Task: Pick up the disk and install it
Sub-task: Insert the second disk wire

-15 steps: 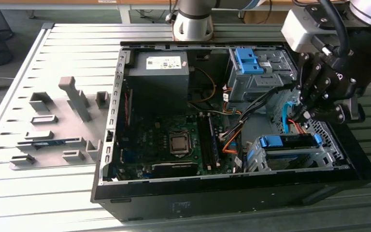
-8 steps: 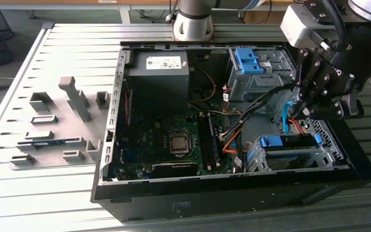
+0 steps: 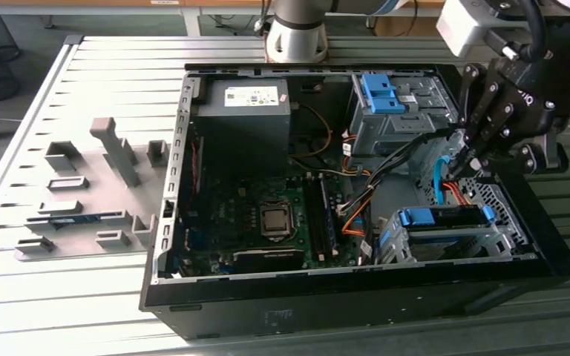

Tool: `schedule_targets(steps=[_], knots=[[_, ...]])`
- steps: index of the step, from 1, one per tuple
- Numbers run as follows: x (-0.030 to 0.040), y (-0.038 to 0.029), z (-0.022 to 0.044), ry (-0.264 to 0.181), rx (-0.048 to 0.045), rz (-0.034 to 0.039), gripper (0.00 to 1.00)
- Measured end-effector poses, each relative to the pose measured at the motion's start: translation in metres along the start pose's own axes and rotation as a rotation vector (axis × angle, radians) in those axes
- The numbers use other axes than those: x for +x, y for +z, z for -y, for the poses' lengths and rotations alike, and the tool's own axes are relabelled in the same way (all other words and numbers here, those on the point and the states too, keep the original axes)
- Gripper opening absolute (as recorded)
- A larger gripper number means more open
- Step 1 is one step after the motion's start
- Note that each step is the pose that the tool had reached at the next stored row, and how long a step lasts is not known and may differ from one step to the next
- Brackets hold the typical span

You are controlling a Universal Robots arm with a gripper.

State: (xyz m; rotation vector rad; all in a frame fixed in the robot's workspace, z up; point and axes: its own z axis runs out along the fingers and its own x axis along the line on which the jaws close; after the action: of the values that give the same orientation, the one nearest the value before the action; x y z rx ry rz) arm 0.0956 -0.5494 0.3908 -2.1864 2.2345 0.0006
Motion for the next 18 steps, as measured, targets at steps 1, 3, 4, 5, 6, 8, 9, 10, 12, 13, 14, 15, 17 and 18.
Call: schedule_targets(steps=[1,3,4,5,6,8,9,10,12,13,14,15,17,18], knots=[[-0.0004,-0.0012,0.0,0.0,0.0,-0.0004,0.16],[-0.0012,-0.0025,0.0,0.0,0.0,-0.0004,0.16],[-0.0019,-0.0028,0.0,0.0,0.0,-0.0009,0.16],[-0.0026,-0.0031,0.0,0.0,0.0,-0.0019,0.16],[-0.0036,-0.0032,0.0,0.0,0.0001,-0.0032,0.16],[-0.0068,-0.0032,-0.0002,0.0,0.0002,-0.0084,0.16],[-0.0091,-0.0032,-0.0002,0.0,0.0002,-0.0119,0.16],[-0.0111,-0.0031,-0.0002,0.001,0.0002,-0.0133,0.16],[-0.0143,-0.0028,-0.0002,0.002,-0.0013,-0.0164,0.16],[-0.0159,-0.0028,-0.0003,0.003,-0.0016,-0.02,0.16],[-0.0174,-0.0024,-0.0003,0.003,-0.0018,-0.0226,0.16],[-0.0228,0.0,-0.0004,0.006,-0.0023,-0.0302,0.16],[-0.0248,0.0007,-0.0005,0.007,-0.0022,-0.034,0.24],[-0.0256,0.0012,-0.0005,0.007,-0.0021,-0.0361,0.24]])
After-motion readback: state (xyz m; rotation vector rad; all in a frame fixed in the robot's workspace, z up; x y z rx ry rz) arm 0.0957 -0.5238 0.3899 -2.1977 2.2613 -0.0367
